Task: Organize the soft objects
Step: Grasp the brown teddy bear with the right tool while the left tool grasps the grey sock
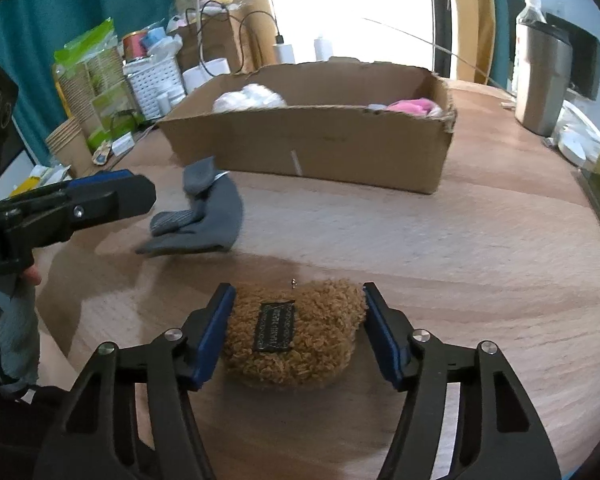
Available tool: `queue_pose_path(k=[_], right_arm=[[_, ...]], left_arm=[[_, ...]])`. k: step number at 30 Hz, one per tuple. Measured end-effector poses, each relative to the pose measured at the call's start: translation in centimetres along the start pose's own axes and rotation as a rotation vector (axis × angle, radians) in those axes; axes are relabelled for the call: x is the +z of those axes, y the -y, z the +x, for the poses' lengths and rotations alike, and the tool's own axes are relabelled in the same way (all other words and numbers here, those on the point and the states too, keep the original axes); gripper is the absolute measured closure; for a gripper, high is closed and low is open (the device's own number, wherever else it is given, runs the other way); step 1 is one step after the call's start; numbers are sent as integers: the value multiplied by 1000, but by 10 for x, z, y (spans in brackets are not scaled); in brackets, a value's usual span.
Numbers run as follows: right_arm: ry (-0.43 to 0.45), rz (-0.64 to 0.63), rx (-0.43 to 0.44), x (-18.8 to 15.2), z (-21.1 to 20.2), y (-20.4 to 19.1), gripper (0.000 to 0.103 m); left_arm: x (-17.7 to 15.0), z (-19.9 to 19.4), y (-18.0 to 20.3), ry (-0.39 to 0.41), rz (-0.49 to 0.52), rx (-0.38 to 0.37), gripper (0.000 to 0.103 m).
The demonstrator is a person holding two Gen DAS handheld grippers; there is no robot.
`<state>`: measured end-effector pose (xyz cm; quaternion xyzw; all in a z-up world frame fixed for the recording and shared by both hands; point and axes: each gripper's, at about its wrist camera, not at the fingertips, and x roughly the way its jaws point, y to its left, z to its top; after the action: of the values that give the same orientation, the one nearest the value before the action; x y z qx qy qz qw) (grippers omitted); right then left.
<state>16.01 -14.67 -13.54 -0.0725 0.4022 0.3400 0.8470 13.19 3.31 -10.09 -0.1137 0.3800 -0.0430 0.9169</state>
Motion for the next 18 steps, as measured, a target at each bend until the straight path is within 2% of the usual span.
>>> queue_pose_path(k=[5, 11, 18], right_arm=[[13, -9, -1, 6, 0, 11, 42], [41, 8, 13, 15, 1, 31, 43], [68, 24, 17, 24, 1, 52, 43]], left_arm=[[6, 10, 6, -25, 8, 24, 32], [9, 34, 7, -97, -13, 72, 32], [8, 57, 15, -159, 6, 93, 32]])
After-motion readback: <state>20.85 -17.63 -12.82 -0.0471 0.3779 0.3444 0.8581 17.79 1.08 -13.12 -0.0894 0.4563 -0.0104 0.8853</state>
